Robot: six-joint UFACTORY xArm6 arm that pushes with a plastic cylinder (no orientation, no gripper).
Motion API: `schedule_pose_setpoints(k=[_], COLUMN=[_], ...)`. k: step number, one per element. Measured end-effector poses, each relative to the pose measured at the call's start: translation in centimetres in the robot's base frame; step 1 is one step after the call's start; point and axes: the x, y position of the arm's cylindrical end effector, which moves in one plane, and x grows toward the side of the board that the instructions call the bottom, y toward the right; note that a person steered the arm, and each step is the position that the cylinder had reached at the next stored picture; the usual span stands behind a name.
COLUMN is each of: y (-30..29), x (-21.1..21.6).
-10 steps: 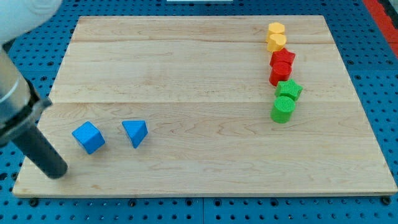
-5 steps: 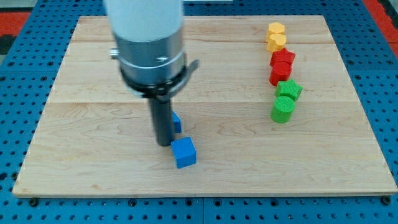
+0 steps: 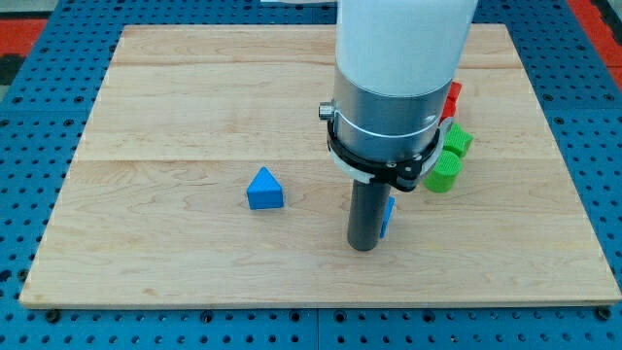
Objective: Keep blue cube below green circle
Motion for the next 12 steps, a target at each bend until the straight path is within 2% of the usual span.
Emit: schedule_pose_setpoints(k=[1, 2, 4, 5, 6, 7, 8, 10, 12], y=[-1.8, -0.7, 9.3, 8.7, -0.7, -3.4, -1.6, 5.6, 6.0], x=[-0.2, -0.4, -0.4, 0.7, 1.0, -1.4, -2.6, -3.7, -5.9])
